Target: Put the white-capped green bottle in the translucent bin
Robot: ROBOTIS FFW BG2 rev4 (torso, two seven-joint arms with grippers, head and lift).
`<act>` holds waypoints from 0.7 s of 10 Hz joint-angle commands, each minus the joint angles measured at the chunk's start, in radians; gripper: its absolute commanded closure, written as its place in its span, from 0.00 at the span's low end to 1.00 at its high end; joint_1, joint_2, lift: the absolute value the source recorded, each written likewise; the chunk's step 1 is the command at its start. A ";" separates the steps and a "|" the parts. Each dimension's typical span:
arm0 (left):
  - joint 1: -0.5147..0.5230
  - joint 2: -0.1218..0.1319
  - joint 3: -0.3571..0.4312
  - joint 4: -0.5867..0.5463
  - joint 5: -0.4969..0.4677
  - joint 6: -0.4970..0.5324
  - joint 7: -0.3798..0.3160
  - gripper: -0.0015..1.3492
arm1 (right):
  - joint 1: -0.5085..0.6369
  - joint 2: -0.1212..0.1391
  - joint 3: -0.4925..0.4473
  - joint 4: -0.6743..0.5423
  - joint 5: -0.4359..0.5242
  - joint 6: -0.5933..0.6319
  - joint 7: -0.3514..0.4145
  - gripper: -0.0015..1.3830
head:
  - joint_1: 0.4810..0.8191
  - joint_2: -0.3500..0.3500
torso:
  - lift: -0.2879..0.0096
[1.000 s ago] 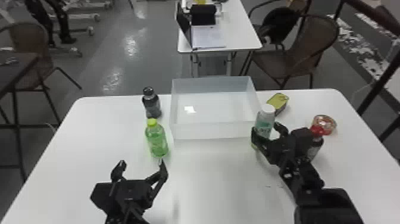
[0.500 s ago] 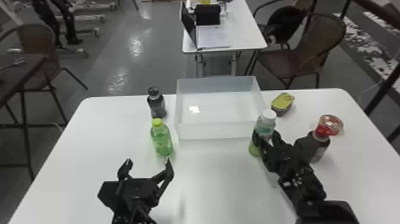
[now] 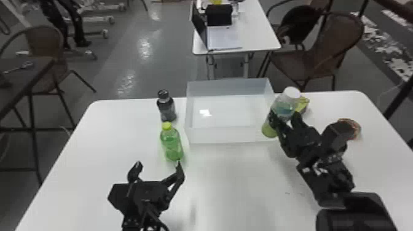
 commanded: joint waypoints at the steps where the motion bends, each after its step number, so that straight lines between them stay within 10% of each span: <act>1: -0.007 0.002 -0.003 0.004 0.002 -0.003 0.000 0.09 | -0.052 -0.009 0.010 -0.014 -0.035 0.001 0.001 0.65 | 0.63 0.64 | 0.71; 7: -0.015 0.008 -0.012 0.009 0.019 -0.002 -0.009 0.09 | -0.319 0.034 0.015 0.397 0.014 -0.102 0.060 0.64 | 0.63 0.62 | 0.71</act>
